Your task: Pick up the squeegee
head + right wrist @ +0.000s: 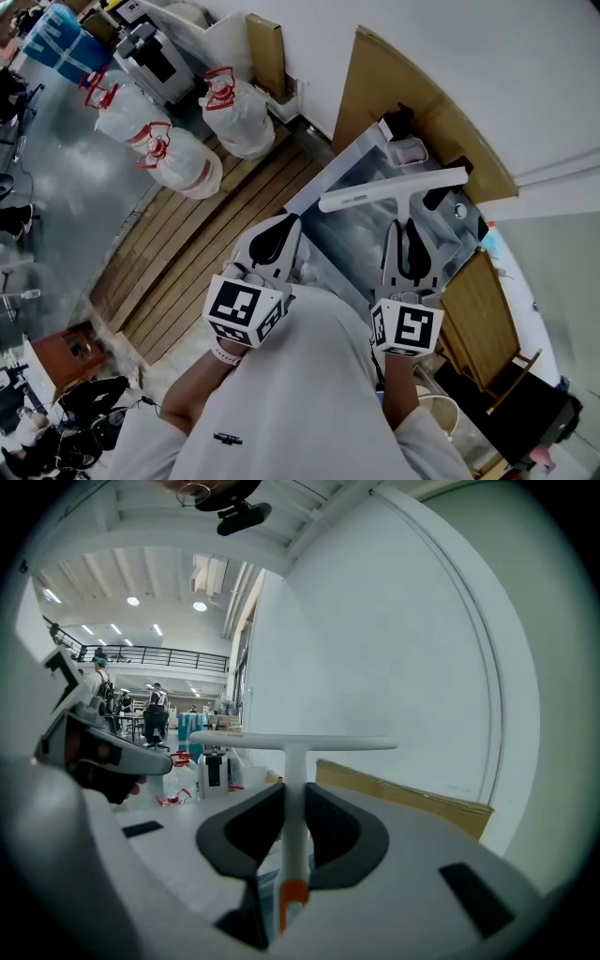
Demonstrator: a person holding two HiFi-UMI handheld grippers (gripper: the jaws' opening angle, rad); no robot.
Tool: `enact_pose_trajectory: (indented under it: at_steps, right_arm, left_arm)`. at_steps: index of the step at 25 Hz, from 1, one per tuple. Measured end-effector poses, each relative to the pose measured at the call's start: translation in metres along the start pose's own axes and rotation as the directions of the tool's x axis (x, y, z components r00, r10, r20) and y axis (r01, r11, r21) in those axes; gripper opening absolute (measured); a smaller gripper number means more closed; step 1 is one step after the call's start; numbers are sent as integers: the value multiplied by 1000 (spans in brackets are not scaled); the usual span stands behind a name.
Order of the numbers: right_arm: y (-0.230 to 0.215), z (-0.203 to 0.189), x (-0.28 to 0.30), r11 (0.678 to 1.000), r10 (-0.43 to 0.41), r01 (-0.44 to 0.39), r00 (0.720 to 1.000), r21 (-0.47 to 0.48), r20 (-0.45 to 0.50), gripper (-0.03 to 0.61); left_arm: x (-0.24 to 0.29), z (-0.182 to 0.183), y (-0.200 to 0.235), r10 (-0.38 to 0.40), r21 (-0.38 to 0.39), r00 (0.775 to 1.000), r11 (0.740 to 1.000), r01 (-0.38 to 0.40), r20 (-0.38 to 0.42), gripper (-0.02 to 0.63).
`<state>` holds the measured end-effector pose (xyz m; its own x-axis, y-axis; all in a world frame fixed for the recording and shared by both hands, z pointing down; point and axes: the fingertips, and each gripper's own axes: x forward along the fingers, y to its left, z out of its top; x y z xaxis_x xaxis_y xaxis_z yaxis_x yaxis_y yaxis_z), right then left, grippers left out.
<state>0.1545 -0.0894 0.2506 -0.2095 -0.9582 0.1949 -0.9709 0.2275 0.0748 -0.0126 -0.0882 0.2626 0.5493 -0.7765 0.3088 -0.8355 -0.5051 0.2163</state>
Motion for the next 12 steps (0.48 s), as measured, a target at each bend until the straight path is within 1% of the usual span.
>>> enact_pose_trajectory:
  at_steps: [12]
  right_arm:
    - [5,-4,-4,1000,3,-3,1000,1,-4,63]
  left_arm:
    - [-5,-4,0,4,-3,1000,1000,-4,-4,5]
